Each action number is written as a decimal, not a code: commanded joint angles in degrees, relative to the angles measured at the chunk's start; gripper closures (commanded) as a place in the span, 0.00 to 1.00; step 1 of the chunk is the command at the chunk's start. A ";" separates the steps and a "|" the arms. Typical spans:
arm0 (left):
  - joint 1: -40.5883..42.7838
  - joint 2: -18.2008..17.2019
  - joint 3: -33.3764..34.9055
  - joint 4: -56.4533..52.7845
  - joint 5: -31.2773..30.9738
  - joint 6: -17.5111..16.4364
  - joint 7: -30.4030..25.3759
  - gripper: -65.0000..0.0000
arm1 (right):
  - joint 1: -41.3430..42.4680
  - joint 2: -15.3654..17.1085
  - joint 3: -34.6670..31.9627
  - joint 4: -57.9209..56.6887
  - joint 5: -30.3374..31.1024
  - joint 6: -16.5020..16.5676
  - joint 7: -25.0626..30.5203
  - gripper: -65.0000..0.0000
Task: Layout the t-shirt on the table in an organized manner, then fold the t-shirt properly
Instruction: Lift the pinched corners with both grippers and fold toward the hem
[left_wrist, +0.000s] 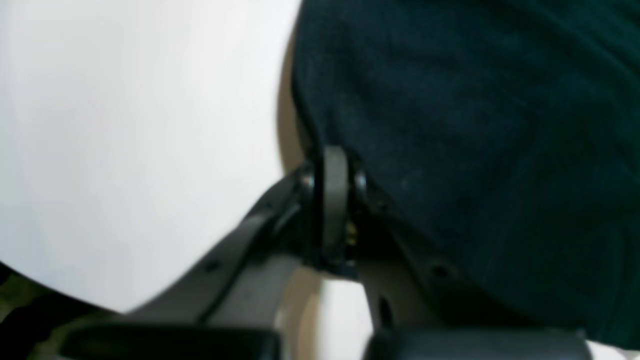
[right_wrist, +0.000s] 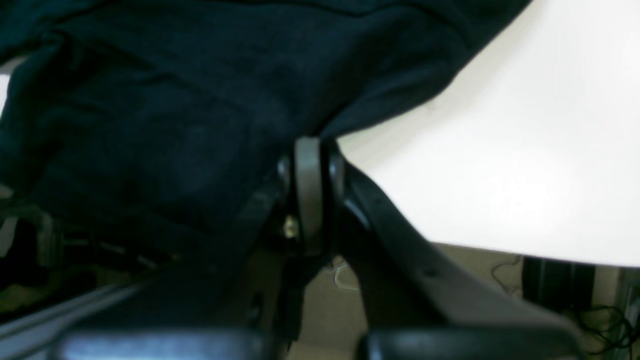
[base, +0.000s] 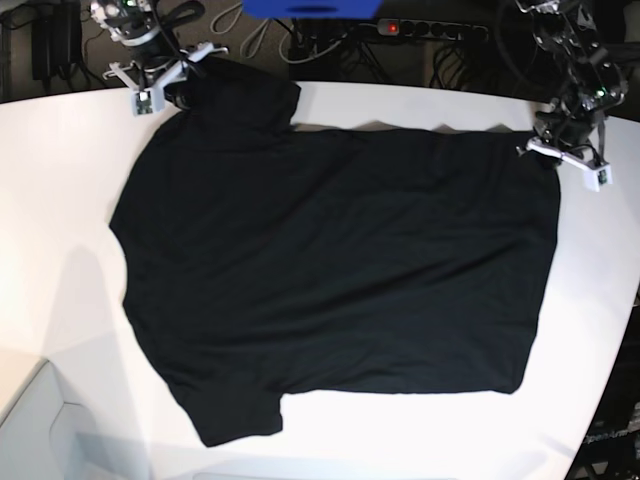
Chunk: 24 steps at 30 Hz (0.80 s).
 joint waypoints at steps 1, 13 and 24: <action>0.88 0.18 0.11 -0.06 1.38 -0.09 3.91 1.00 | -0.82 0.04 0.17 1.54 -0.40 0.51 -1.39 1.00; 0.26 -0.09 -4.81 0.02 1.38 -0.09 4.00 1.00 | 1.64 -0.40 6.33 10.95 -0.31 0.51 -1.92 1.00; -1.06 0.18 -4.64 6.44 1.29 -0.18 4.08 1.00 | 7.62 -0.31 5.97 10.77 -0.31 0.51 -1.92 1.00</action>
